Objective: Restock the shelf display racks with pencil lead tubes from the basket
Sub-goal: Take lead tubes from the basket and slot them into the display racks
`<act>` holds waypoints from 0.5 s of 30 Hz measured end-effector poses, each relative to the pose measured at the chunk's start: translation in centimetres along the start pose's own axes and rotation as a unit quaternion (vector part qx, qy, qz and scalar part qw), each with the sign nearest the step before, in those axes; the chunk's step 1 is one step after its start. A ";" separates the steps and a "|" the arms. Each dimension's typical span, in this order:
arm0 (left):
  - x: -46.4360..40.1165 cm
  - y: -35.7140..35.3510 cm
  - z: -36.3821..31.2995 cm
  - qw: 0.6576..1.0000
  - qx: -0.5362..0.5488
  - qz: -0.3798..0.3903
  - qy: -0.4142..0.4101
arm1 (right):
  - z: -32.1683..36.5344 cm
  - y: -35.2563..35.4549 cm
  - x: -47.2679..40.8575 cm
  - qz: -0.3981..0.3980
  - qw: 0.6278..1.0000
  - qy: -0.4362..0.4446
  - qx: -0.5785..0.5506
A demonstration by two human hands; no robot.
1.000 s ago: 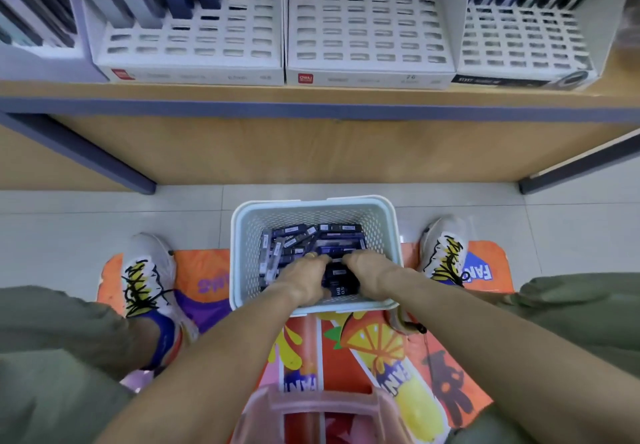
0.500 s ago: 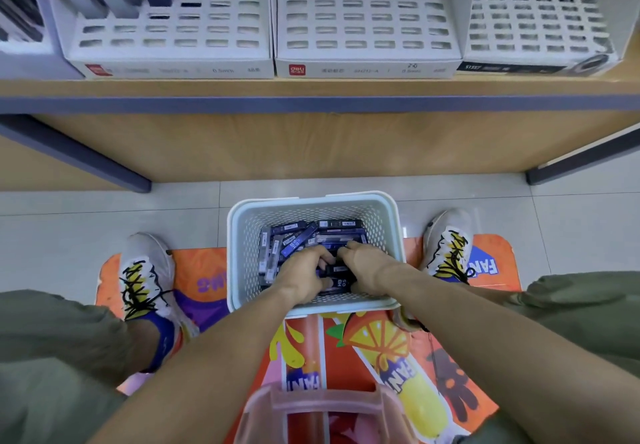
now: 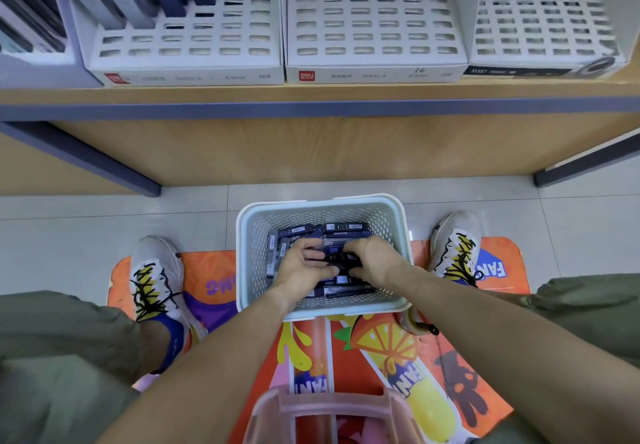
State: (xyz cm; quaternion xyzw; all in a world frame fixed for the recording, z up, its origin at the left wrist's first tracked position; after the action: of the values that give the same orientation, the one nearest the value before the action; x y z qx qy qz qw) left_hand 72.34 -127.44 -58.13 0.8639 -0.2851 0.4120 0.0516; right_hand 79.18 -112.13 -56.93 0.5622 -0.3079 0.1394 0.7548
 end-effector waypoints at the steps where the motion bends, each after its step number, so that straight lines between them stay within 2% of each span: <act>1: 0.0 0.1 0.0 1.000 0.003 -0.006 0.004 | -0.1 0.2 0.0 -0.010 1.000 -0.003 -0.014; 4: -0.1 -0.1 0.0 1.000 -0.021 0.000 0.012 | -0.4 1.2 0.0 -0.049 0.990 -0.038 -0.125; 8: 0.3 -1.0 -0.9 0.999 -0.020 0.048 0.014 | 0.1 3.2 -0.1 -0.045 0.923 -0.093 -0.370; 11: 1.1 -2.0 -2.4 0.995 0.012 0.094 0.040 | 1.1 5.0 0.7 -0.025 0.895 -0.109 -0.432; 15: 3.2 -3.1 -5.5 0.985 0.100 0.129 0.057 | 2.5 7.7 2.5 -0.021 0.881 -0.097 -0.463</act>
State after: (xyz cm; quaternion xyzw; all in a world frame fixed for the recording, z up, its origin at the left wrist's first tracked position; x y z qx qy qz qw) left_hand 71.82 -124.56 -51.74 0.7957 -0.3484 0.4900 -0.0730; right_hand 76.02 -112.30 -49.07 0.1654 -0.3973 -0.0898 0.8982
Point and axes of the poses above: each hand's wrist, its own x-axis away from the middle knuckle, its own y-axis out of the back of the hand, z = x × y, the point moved 4 cm from there along -x, towards the middle knuckle, and after that the axes turned 15 degrees about x, right-handed, at the moved point
